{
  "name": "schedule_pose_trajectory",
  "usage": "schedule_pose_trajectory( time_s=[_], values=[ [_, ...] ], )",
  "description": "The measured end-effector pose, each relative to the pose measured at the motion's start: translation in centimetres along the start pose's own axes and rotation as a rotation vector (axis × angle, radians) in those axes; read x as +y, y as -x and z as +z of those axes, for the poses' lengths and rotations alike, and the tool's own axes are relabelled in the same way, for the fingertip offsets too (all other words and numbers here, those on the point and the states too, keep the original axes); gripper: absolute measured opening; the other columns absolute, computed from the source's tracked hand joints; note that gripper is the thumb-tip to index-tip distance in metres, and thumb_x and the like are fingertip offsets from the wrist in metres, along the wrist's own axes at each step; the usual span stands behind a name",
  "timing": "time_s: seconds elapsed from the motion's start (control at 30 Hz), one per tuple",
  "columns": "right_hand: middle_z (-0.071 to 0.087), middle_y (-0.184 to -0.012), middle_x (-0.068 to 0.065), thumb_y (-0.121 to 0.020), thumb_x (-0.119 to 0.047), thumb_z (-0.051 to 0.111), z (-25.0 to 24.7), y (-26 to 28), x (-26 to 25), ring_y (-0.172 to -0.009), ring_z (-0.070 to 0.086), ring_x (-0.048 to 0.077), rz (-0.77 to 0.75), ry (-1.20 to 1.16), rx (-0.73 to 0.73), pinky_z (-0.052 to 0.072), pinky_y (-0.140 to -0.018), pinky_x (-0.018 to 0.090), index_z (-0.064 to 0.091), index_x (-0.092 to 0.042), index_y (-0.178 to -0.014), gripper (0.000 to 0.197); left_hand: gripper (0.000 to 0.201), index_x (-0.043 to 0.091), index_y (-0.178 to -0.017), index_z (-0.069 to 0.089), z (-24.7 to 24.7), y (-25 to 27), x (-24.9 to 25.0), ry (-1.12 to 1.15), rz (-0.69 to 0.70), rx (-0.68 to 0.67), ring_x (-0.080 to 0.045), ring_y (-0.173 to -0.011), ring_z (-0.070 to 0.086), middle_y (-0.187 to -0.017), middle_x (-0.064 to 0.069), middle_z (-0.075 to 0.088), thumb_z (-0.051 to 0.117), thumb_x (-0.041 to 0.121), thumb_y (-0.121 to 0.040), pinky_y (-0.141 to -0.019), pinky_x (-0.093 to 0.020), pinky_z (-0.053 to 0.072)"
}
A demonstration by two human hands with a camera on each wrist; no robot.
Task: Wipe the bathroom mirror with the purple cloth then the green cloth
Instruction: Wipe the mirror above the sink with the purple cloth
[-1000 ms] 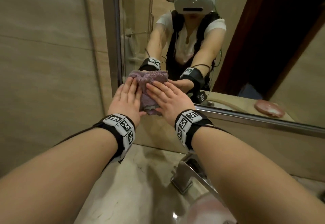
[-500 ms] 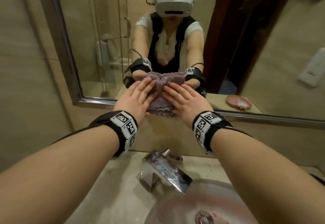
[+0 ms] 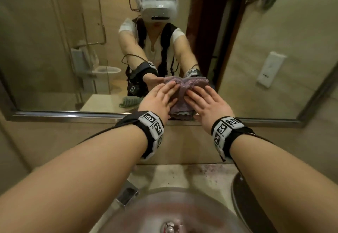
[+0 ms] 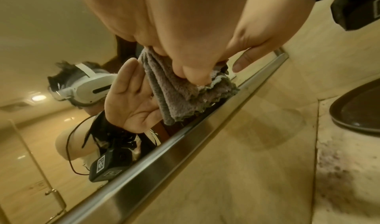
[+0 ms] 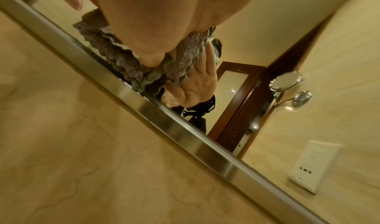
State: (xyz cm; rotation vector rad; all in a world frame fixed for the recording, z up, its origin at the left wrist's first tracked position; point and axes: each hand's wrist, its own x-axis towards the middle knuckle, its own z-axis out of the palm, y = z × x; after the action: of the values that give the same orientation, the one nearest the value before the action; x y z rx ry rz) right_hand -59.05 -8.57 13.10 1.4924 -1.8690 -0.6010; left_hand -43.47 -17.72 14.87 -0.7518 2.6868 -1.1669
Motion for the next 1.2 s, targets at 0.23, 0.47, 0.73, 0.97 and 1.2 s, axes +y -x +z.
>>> schedule_pose_trajectory(
  time_s=[0.23,0.47,0.73,0.97,1.2],
  values=[
    [-0.019,-0.155,-0.006,-0.097,-0.052,0.024,-0.4,0.5,1.4,-0.142,-0.019,0.022,-0.001,-0.06,-0.05,-0.039,-0.089,0.038,-0.016,-0.028,-0.146,0.068,0.064,0.014,-0.15,-0.006,-1.7,-0.3,0.9,-0.01,-0.052,-0.014,-0.028,-0.14,-0.024,-0.152,-0.014,-0.024,0.019,0.045,-0.1,-0.115,-0.039,-0.008],
    [-0.024,-0.153,-0.008,-0.095,-0.057,0.026,-3.3,-1.6,-1.0,-0.142,-0.02,0.023,-0.046,-0.105,0.018,-0.04,-0.088,0.037,-0.017,-0.028,-0.145,0.072,0.064,0.009,-0.149,-0.004,-0.1,1.6,-1.1,-0.014,-0.159,-0.098,-0.028,-0.14,-0.025,-0.153,-0.012,-0.022,0.017,0.044,-0.101,-0.115,-0.038,-0.007],
    [0.001,-0.158,-0.001,-0.09,-0.059,0.037,-10.0,-6.5,-6.9,-0.145,-0.001,0.025,-0.109,-0.124,0.072,-0.035,-0.096,0.037,0.008,-0.026,-0.15,0.074,0.063,0.008,-0.149,-0.007,4.6,5.9,-7.1,-0.038,-0.279,-0.203,-0.029,-0.139,-0.026,-0.153,-0.013,-0.022,0.015,0.043,-0.101,-0.115,-0.039,-0.008],
    [-0.021,-0.155,-0.002,-0.097,-0.053,0.02,-15.7,-11.4,-13.3,-0.142,-0.021,0.024,-0.189,-0.115,0.163,-0.029,-0.102,0.042,-0.012,-0.024,-0.148,0.067,0.06,0.012,-0.15,-0.004,10.0,10.4,-13.6,-0.087,-0.365,-0.269,-0.03,-0.14,-0.024,-0.154,-0.013,-0.02,0.012,0.042,-0.101,-0.115,-0.04,-0.007],
    [-0.022,-0.155,0.001,-0.1,-0.045,0.02,-21.7,-15.7,-19.3,-0.141,-0.022,0.026,-0.222,-0.115,0.215,-0.026,-0.103,0.039,-0.014,-0.019,-0.148,0.064,0.057,0.019,-0.151,0.001,14.6,14.4,-20.1,-0.151,-0.427,-0.352,-0.028,-0.141,-0.021,-0.155,-0.011,-0.016,0.014,0.043,-0.101,-0.115,-0.038,-0.005]
  ],
)
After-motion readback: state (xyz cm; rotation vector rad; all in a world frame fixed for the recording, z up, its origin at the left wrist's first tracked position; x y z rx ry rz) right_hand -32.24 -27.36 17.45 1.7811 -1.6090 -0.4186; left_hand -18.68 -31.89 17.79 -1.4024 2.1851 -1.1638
